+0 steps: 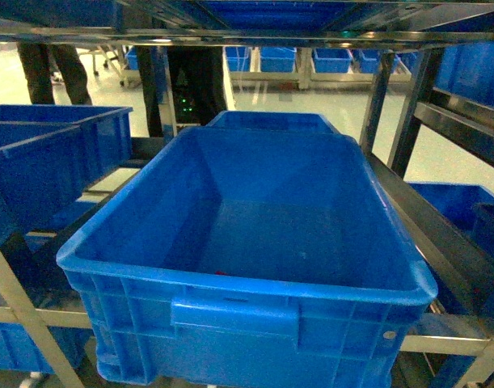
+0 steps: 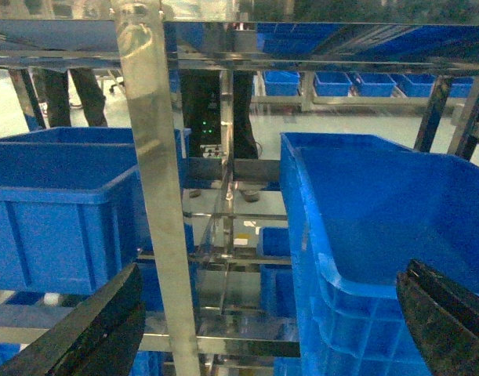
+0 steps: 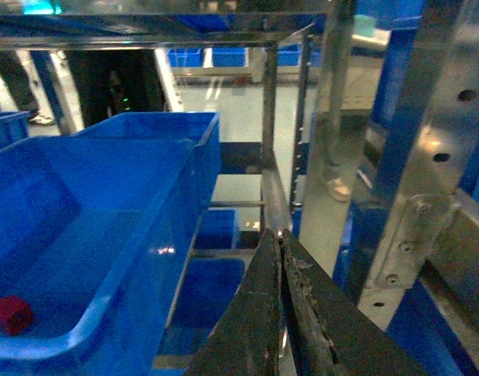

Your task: Pick red block from blue box to shelf

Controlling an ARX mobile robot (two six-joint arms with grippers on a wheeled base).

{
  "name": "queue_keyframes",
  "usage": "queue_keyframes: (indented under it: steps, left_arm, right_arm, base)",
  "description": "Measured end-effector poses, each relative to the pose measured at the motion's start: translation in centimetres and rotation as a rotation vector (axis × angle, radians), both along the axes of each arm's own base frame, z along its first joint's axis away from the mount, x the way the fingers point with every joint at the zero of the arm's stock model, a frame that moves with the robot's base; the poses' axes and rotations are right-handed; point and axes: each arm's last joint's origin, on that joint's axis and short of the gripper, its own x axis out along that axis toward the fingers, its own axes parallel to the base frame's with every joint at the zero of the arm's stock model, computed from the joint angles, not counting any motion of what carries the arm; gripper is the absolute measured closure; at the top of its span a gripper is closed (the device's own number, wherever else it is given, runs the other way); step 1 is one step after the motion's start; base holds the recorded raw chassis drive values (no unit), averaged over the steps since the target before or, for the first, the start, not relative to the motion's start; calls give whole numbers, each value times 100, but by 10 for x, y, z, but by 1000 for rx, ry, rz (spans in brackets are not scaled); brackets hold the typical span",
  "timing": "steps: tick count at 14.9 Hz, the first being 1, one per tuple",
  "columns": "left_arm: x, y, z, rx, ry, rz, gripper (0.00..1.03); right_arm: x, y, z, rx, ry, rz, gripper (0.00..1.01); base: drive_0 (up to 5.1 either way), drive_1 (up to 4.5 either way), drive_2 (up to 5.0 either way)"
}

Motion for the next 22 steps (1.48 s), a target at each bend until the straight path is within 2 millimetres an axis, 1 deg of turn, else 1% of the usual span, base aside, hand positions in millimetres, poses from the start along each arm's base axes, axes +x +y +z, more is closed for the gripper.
queue_keyframes:
  steps: [2,3,4,10,17,18,19,20,22]
  left_arm:
    - [0,0,0,0,-1,-1,5]
    - [0,0,0,0,0,-1,5]
    - [0,0,0,0,0,-2,5]
    - [0,0,0,0,0,-1,5]
    - [0,0,0,0,0,-2,5]
    - [0,0,0,0,0,-1,5]
    - [0,0,0,0,-1,-1,5]
    - [0,0,0,0,0,-2,5]
    - [0,0,0,0,-1,-2,5]
  right_arm:
    - [-8,1,-5,0,10,13,99]
    - [-11,1,-7,0,-14,14,99]
    - [-14,1,-12,0,-3,14,99]
    - [-28,1,-9,0,-16,14,99]
    - [-38,1,-9,0,-15,14,99]
    - [-40,1,-10,0,-9,14,99]
    - [-47,1,-16,0,38,15,99]
    - [-50,1,-11,-1,-18,15,99]
    - [-50,1,-13,0,-4,16,99]
  base:
    - [0,0,0]
    - [0,0,0]
    - [0,0,0]
    - [0,0,0]
    - [0,0,0]
    - [0,0,0]
    - [0,0,0]
    - [0,0,0]
    - [0,0,0]
